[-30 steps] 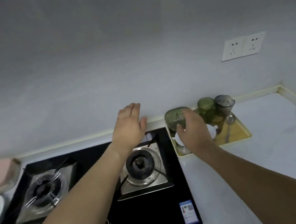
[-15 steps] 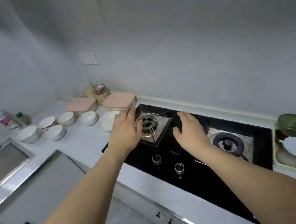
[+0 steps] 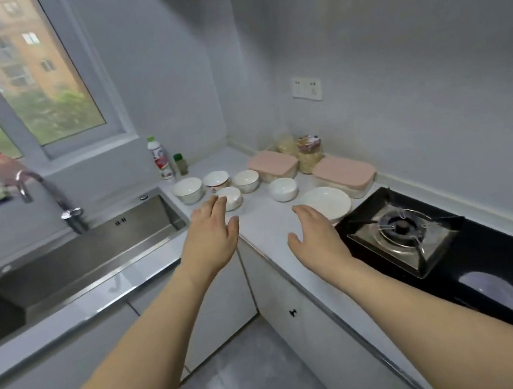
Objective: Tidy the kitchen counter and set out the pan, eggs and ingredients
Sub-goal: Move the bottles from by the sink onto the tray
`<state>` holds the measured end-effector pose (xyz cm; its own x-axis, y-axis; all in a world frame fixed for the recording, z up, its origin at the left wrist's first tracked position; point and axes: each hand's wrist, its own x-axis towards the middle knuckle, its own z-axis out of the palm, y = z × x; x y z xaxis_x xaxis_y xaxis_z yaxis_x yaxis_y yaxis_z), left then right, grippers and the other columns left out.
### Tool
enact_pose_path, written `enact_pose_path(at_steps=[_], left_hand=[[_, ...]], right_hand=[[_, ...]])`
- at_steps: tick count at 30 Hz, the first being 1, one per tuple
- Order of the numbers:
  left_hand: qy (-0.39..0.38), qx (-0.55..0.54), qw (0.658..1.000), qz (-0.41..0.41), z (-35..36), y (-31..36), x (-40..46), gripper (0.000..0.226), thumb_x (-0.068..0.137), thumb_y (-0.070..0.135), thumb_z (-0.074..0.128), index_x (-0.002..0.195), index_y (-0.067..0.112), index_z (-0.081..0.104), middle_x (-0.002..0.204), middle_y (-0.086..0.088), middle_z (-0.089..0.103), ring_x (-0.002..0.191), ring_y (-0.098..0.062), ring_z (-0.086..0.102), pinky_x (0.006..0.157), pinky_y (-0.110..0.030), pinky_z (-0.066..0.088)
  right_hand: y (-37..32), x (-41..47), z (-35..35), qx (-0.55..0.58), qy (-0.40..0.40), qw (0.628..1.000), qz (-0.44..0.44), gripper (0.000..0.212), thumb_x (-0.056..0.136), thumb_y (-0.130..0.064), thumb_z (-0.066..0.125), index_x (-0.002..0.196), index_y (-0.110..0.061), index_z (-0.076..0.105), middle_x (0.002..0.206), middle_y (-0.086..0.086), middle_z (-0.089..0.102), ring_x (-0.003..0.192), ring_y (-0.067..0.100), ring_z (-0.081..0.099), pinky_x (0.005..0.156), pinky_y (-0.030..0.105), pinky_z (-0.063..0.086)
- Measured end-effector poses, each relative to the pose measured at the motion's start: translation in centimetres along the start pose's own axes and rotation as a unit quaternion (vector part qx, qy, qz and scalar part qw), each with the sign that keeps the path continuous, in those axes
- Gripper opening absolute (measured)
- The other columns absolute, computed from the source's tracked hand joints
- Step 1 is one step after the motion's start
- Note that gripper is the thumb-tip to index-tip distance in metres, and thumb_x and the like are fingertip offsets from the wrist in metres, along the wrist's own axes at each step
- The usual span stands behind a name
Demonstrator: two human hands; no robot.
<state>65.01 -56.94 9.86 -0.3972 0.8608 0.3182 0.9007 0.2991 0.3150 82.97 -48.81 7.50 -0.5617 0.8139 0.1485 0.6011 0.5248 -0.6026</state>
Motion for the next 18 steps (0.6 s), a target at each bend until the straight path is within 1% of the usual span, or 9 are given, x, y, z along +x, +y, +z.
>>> enact_pose_path(at_steps=[1,2,4,7,9,12,18], left_hand=[[0.001,0.0,1.0,-0.012,-0.9,-2.8,0.4,0.051,0.1,0.029,0.042,0.145,0.005,0.036,0.151,-0.014,0.035,0.136,-0.033,0.031,0.114,-0.038,0.021],[0.003,0.0,1.0,-0.014,-1.1,-3.5,0.6,0.051,0.1,0.029,0.042,0.145,0.005,0.037,0.15,-0.014,0.036,0.136,-0.032,0.031,0.114,-0.038,0.021],[0.001,-0.002,1.0,-0.03,-2.1,-7.4,1.1,0.051,0.099,0.029,0.041,0.144,0.005,0.038,0.15,-0.014,0.036,0.136,-0.032,0.031,0.114,-0.038,0.022],[0.007,-0.015,0.999,-0.045,-3.2,-11.9,2.0,0.048,0.099,0.023,0.044,0.142,0.002,0.04,0.148,-0.015,0.038,0.136,-0.031,0.032,0.114,-0.036,0.02],[0.01,-0.022,0.998,-0.055,-3.7,-13.8,2.7,0.046,0.099,0.02,0.045,0.14,0.0,0.041,0.147,-0.016,0.038,0.138,-0.03,0.03,0.114,-0.033,0.018],[0.016,-0.038,0.997,-0.066,-3.8,-16.4,4.1,0.042,0.098,0.016,0.047,0.137,0.0,0.044,0.145,-0.016,0.04,0.136,-0.03,0.032,0.112,-0.031,0.02],[0.014,-0.067,0.992,-0.108,-1.9,-21.8,9.5,0.043,0.099,0.019,0.046,0.138,0.002,0.043,0.145,-0.014,0.04,0.135,-0.029,0.034,0.112,-0.032,0.021]], right_hand=[[-2.0,1.3,1.8,0.005,-0.008,1.0,-0.005,0.057,0.096,-0.021,0.046,0.148,-0.008,0.026,0.154,0.006,0.028,0.141,0.019,0.024,0.116,0.028,0.018],[-2.6,1.7,2.1,0.004,-0.009,1.0,-0.007,0.057,0.096,-0.021,0.046,0.148,-0.008,0.027,0.153,0.005,0.028,0.141,0.019,0.024,0.116,0.028,0.018],[-5.4,3.5,4.5,0.004,-0.013,1.0,-0.02,0.055,0.096,-0.021,0.047,0.147,-0.009,0.029,0.152,0.005,0.03,0.14,0.019,0.026,0.115,0.027,0.019],[-8.6,5.8,7.0,0.001,-0.028,0.999,-0.028,0.054,0.095,-0.02,0.047,0.145,-0.01,0.032,0.15,0.005,0.033,0.138,0.02,0.028,0.112,0.027,0.021],[-10.0,7.3,8.0,-0.008,-0.032,0.999,-0.033,0.052,0.094,-0.018,0.047,0.144,-0.009,0.034,0.147,0.006,0.037,0.135,0.021,0.032,0.109,0.026,0.023],[-11.5,9.9,9.6,-0.003,-0.032,0.999,-0.04,0.051,0.094,-0.017,0.048,0.142,-0.009,0.036,0.145,0.006,0.04,0.134,0.022,0.034,0.108,0.026,0.026],[-13.1,17.4,13.2,0.006,-0.066,0.997,-0.038,0.056,0.093,-0.02,0.049,0.146,-0.011,0.032,0.151,0.004,0.033,0.138,0.02,0.029,0.112,0.03,0.024]])
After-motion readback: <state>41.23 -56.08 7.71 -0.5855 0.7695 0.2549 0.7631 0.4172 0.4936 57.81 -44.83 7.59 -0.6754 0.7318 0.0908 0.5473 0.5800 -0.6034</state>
